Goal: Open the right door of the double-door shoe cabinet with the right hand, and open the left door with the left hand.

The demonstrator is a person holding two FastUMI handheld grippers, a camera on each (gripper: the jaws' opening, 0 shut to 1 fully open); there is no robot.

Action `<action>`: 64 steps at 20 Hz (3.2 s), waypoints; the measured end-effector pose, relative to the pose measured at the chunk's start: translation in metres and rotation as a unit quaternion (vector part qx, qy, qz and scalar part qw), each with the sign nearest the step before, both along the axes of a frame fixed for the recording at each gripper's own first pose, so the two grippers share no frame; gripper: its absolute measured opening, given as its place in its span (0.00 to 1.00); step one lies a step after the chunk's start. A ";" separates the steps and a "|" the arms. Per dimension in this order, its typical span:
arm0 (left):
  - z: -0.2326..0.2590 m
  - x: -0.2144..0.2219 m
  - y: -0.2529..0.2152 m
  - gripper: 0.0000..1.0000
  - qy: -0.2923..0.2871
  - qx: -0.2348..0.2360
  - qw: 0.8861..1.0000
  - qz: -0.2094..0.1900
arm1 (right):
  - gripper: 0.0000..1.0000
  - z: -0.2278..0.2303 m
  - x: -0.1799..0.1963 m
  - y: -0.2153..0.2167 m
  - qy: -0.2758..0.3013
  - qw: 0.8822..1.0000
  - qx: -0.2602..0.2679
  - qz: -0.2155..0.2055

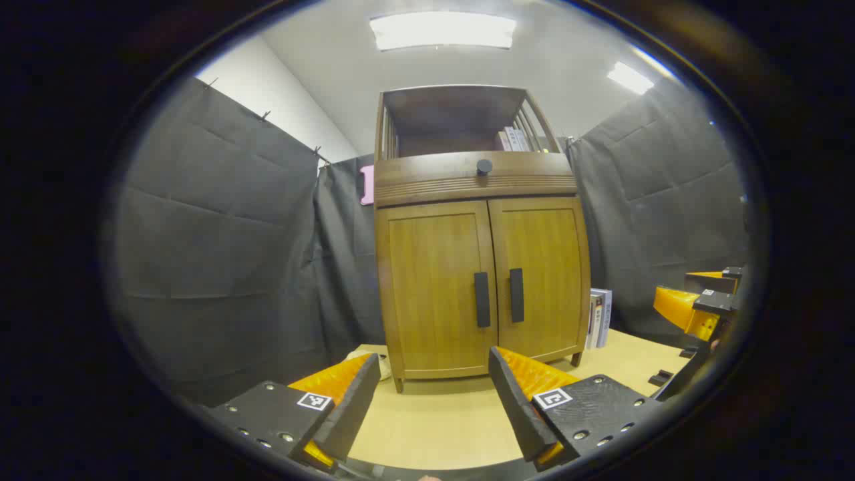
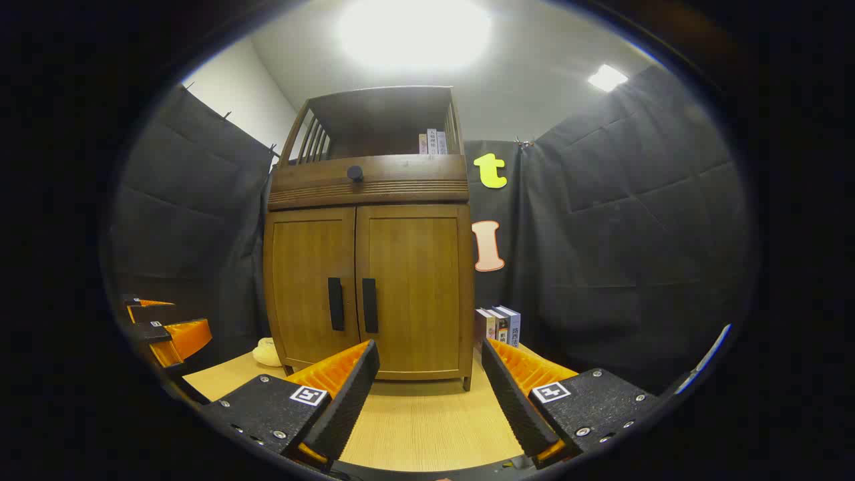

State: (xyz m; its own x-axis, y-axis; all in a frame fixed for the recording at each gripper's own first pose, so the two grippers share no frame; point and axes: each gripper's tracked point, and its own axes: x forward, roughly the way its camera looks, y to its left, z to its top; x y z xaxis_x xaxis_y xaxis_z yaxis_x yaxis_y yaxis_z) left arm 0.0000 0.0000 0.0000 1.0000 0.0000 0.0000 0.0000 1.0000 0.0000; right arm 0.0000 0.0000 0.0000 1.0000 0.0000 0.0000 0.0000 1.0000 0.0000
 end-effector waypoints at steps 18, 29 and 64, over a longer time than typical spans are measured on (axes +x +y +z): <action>-0.007 -0.001 -0.001 0.99 -0.003 -0.005 1.000 0.013 | 0.95 -0.012 0.017 -0.006 0.011 1.000 0.007 -0.002; -0.001 -0.005 0.005 0.99 -0.013 -0.002 0.999 0.032 | 0.95 0.001 0.064 0.012 0.003 1.000 0.019 0.019; 0.003 -0.037 0.046 0.99 0.000 0.015 0.982 0.190 | 0.86 -0.046 0.305 0.119 0.063 0.995 0.035 0.067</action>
State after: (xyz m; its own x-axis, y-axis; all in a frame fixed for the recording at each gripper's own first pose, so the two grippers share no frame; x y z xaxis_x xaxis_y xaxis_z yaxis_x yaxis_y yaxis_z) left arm -0.0373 0.0464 0.0025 0.9276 0.3735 0.0056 -0.3735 0.9272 0.0291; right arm 0.3051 0.1186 -0.0462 0.9831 0.1369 -0.1215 -0.1281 0.9887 0.0776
